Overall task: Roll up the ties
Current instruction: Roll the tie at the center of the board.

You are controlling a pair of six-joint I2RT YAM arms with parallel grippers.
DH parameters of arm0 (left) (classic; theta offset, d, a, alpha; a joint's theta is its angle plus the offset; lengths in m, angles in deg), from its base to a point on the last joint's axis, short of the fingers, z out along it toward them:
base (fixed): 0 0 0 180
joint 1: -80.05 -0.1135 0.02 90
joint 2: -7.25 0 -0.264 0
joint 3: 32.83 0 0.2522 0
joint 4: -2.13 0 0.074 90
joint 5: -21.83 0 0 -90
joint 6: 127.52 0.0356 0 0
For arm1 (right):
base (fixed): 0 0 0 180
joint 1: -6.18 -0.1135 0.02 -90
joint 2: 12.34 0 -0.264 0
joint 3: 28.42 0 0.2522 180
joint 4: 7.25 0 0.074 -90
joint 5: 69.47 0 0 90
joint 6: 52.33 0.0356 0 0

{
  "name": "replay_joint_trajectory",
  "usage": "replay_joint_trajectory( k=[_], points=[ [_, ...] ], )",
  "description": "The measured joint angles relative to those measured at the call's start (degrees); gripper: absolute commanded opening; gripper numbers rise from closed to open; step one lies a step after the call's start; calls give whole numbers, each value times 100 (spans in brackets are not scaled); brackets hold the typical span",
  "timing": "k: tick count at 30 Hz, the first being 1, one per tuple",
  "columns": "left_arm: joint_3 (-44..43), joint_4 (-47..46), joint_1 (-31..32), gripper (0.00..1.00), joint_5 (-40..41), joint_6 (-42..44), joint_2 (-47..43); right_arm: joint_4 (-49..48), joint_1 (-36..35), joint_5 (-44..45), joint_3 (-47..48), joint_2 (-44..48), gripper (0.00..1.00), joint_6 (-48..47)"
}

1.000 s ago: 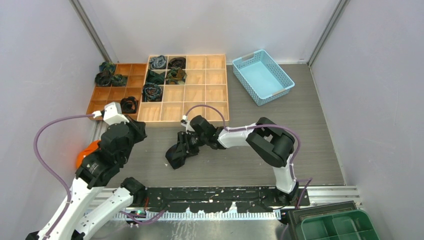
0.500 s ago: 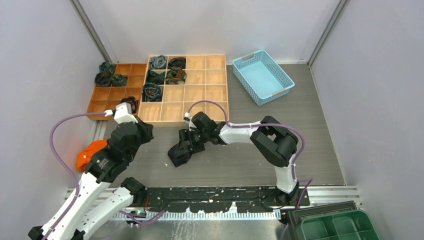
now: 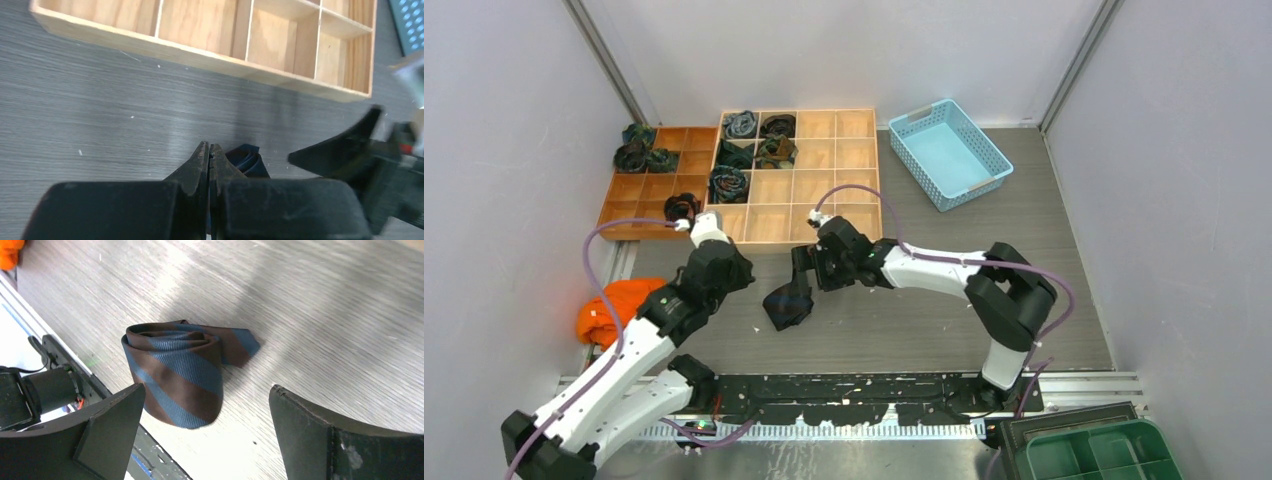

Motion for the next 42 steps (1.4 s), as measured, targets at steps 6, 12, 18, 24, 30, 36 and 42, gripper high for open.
replay_joint_trajectory(
  k=[6, 12, 18, 24, 30, 36, 42],
  points=[
    [221, -590, 0, 0, -568, 92, 621, 70, 7, 627, -595, 883, 41, 55],
    [223, -1023, -212, 0, -807, 234, 1283, -501, -190, 542, -1709, 1550, 94, 820],
    [232, -1300, -894, 0, -1259, 254, 1956, -1482, -885, 356, -2870, 1744, 99, 1700],
    [269, -1432, -935, 0, -1480, 243, 2293, -2048, -1152, 299, -2837, 1484, 92, 2015],
    [745, -1698, -935, 0, -1757, 63, 2433, -2116, -1172, 372, -2275, 826, 96, 2046],
    [1058, -1733, -935, 0, -1880, -11, 2450, -2181, -918, 431, -1585, 179, 94, 1956],
    [1357, -1943, -938, 0, -1956, -81, 2347, -2065, -407, 389, -1161, -127, 91, 1779]
  ],
)
